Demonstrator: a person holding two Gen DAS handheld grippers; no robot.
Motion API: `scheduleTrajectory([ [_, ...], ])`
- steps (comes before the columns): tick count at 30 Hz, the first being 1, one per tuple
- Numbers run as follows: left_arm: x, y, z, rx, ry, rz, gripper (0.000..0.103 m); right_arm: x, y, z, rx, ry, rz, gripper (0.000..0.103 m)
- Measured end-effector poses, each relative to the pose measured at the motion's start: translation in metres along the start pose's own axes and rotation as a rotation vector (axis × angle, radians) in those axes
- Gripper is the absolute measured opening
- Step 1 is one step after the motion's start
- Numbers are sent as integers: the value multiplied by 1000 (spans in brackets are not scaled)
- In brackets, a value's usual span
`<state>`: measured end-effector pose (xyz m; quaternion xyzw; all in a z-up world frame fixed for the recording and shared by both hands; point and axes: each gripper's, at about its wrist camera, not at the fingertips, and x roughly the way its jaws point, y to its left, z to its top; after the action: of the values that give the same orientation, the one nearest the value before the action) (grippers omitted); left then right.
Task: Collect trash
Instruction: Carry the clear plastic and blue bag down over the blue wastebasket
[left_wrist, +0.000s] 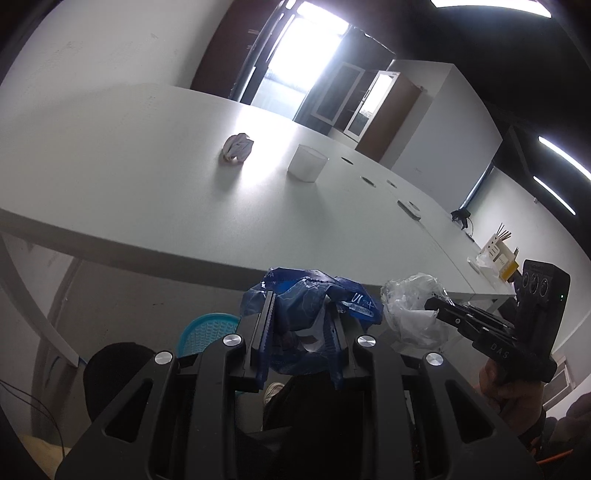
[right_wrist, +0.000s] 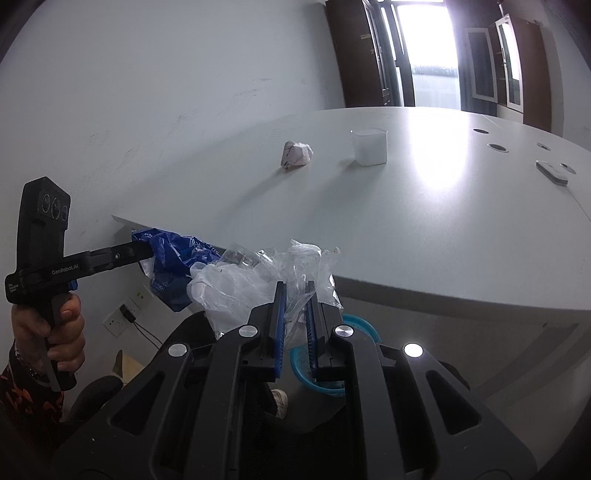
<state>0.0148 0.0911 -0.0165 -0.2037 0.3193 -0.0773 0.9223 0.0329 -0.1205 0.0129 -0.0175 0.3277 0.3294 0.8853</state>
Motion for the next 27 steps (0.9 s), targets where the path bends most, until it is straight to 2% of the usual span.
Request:
scheduleTrajectory([
  [6,9,12,-24,-6,44,33,23,17,1,-25,2,56,-10,9],
  [20,82,53,-63,-83,198,86,23,87,-22,-86,89,237,-58,9],
  [27,123,88,-78,-217,273,97,23,133,-40,-113,153,340,-74,9],
])
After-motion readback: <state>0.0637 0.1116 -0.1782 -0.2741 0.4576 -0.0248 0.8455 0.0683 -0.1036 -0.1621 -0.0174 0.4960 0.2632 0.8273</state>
